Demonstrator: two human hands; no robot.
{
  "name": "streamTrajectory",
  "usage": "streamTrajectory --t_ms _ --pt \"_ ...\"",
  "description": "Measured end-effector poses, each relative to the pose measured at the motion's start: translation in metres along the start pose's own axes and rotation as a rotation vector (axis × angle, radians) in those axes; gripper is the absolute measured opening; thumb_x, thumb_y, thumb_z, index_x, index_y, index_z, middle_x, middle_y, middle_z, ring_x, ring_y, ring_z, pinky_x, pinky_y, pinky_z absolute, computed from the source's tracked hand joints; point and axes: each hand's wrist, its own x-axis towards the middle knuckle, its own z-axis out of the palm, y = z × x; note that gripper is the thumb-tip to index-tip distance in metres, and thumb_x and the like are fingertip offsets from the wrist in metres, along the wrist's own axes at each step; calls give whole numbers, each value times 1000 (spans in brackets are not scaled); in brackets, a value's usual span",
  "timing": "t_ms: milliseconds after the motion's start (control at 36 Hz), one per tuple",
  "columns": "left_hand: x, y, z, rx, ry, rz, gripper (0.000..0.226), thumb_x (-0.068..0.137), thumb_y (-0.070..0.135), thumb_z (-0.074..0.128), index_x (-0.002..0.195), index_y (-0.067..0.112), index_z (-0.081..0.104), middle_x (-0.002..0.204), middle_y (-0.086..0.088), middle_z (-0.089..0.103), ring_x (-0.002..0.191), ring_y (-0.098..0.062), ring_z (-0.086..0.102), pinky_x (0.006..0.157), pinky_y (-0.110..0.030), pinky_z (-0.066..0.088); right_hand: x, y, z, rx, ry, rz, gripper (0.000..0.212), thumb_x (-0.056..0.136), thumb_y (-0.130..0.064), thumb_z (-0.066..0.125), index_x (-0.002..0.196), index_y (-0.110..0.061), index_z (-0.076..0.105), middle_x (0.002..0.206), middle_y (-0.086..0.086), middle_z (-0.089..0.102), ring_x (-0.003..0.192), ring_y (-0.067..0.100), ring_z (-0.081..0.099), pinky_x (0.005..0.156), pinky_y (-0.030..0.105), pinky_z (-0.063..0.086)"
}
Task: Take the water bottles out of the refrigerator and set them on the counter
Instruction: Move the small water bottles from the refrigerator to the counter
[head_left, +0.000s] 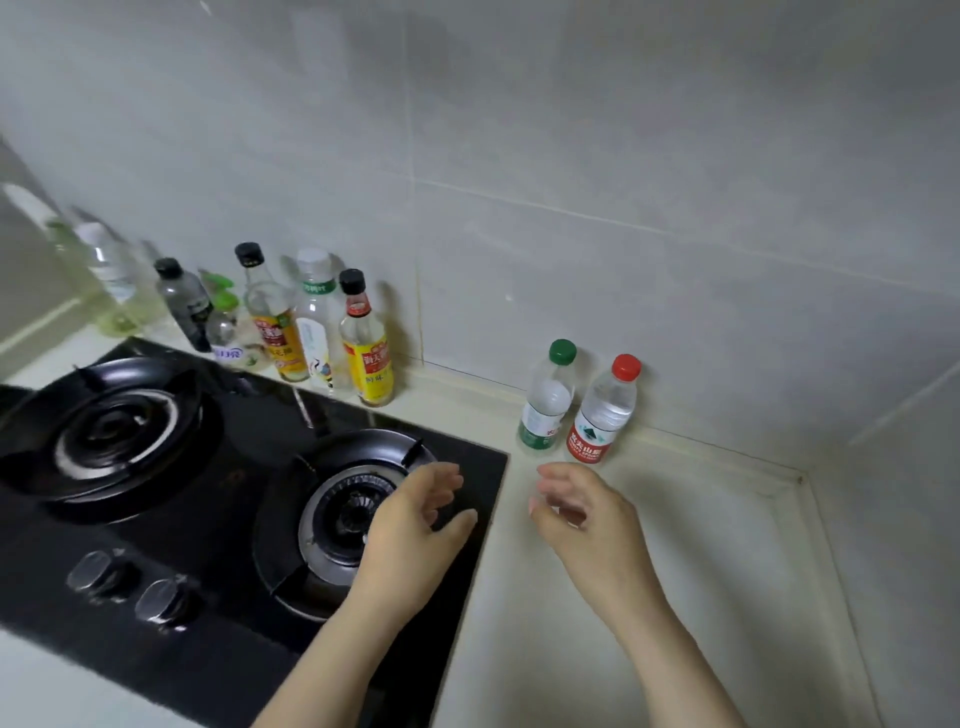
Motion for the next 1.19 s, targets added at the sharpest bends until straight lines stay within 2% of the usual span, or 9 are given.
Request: streamTrajectory --t_ms 111,250,417,556,611,694,806,889,1194 --pt "-52 9 -30 -64 152 4 32 82 5 71 107 23 62 102 13 67 97 7 61 82 0 43 -28 -24 10 83 -88 -95 29 84 -14 72 96 -39 64 97 -10 71 94 0 66 79 13 49" --pt "-124 8 -71 -78 351 -21 32 82 10 72 105 30 63 102 15 70 98 4 64 87 -16 51 -67 -59 38 84 -285 -217 29 84 -15 72 97 -39 64 98 -12 71 94 -1 66 82 17 50" --pt "-220 -4 -131 -39 615 -87 30 85 15 69 111 30 63 105 19 68 100 8 60 91 -14 49 -131 -111 97 126 -515 -346 25 85 -14 70 103 -31 66 98 -12 70 92 -5 65 84 13 51" --pt "-304 -19 -182 -58 843 -134 33 83 13 72 109 31 63 103 16 70 98 -2 65 91 -29 54 -199 -150 150 136 -690 -483 25 84 -13 70 101 -31 66 95 -11 71 92 -2 66 88 20 52" --pt "-338 -24 -200 -62 917 -143 33 83 13 72 110 28 62 104 15 69 97 0 65 88 -25 55 -227 -164 170 133 -764 -532 25 84 -13 69 101 -31 67 94 -10 71 92 0 66 89 22 53" --pt "-392 -32 -224 -49 1027 -148 33 82 15 72 106 34 60 103 16 67 94 5 64 76 -7 51 -274 -183 199 129 -859 -596 26 85 -13 69 100 -34 65 93 -10 71 92 1 66 90 24 53" --pt "-464 -45 -247 7 1180 -202 35 83 15 72 103 39 58 103 18 67 98 0 64 87 -18 51 -342 -200 233 111 -988 -662 23 86 -20 69 107 -30 65 96 -12 69 94 0 65 86 20 53" --pt "-509 -52 -258 9 1285 -221 33 82 12 72 106 31 61 103 13 69 97 -5 65 88 -22 52 -387 -207 252 96 -1070 -698 26 88 -23 68 114 -27 64 100 -13 68 98 2 64 89 22 54" --pt "-603 -65 -258 -50 1572 -313 31 83 8 71 106 27 63 101 13 70 95 3 64 87 -13 50 -488 -219 295 78 -1354 -871 25 88 -28 68 112 -31 63 100 -19 66 98 0 63 86 18 53"
